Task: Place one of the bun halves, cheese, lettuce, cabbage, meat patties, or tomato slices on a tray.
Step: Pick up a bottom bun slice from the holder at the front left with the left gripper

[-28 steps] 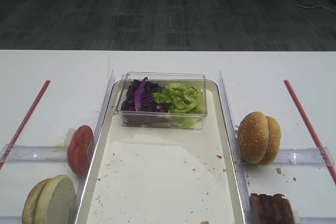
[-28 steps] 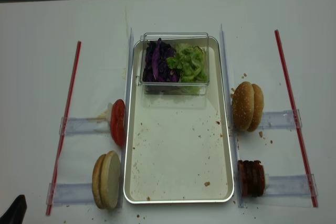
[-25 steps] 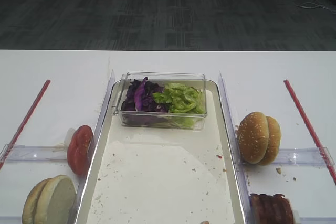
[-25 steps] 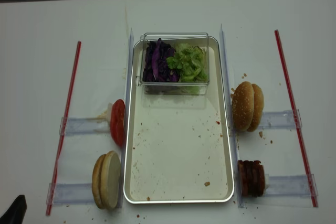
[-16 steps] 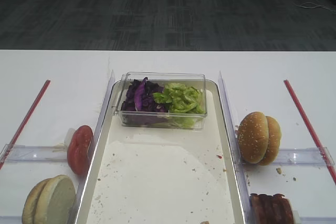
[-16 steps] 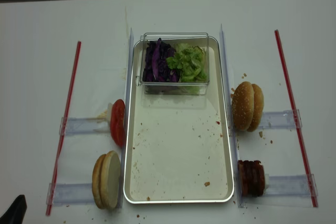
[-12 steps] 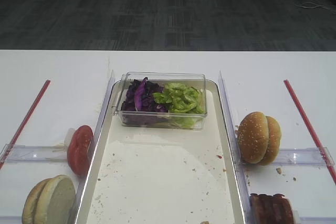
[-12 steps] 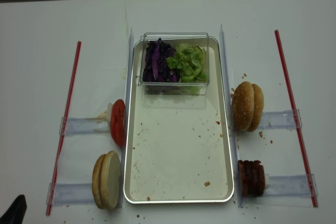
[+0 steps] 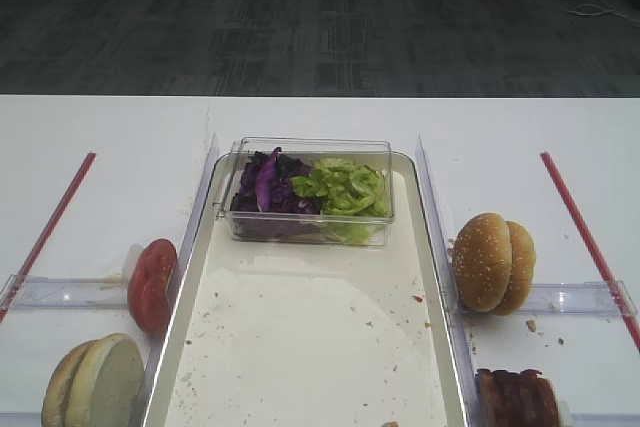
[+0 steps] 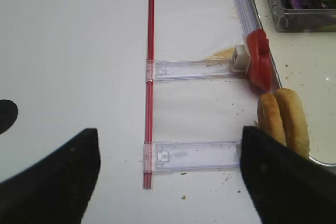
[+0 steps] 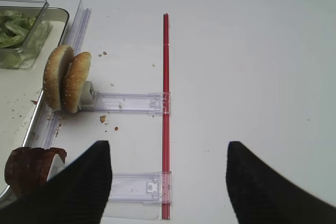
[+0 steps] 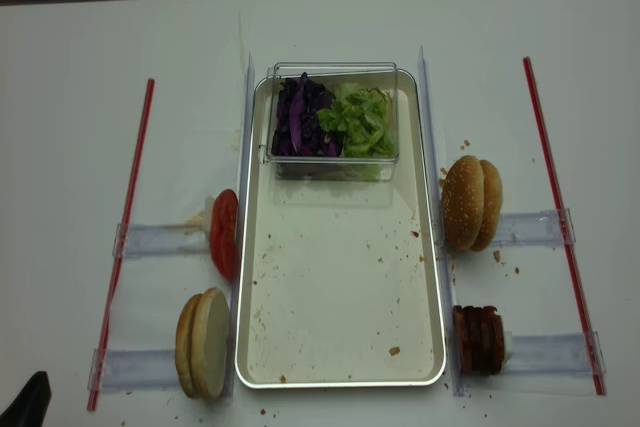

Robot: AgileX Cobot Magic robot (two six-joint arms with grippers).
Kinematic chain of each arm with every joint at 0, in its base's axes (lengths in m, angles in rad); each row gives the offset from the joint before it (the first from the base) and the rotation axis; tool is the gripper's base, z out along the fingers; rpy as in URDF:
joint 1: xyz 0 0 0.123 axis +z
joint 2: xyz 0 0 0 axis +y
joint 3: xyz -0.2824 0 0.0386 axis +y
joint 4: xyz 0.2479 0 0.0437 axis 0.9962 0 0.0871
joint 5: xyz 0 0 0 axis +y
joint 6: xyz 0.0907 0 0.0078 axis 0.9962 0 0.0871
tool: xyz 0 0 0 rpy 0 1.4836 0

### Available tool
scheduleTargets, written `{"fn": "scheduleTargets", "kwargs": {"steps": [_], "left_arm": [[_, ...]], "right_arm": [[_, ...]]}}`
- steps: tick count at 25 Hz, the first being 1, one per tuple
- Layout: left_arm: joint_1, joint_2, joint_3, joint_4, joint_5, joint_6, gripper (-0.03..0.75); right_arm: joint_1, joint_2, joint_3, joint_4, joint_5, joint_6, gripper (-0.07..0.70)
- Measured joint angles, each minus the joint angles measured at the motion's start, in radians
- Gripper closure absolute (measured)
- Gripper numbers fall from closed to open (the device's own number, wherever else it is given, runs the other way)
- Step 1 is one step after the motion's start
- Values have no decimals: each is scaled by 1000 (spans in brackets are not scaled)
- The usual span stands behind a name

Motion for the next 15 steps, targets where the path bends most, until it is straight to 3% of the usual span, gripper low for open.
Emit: {"fn": "scheduleTargets", "kwargs": {"steps": [8,15], "left_arm": [[0,17,0,0,5,0,171],[0,391,-9,0,16,0,171]], "right_arm": [[0,0,0,0,0,0,125],[0,0,0,0,0,0,125]]}}
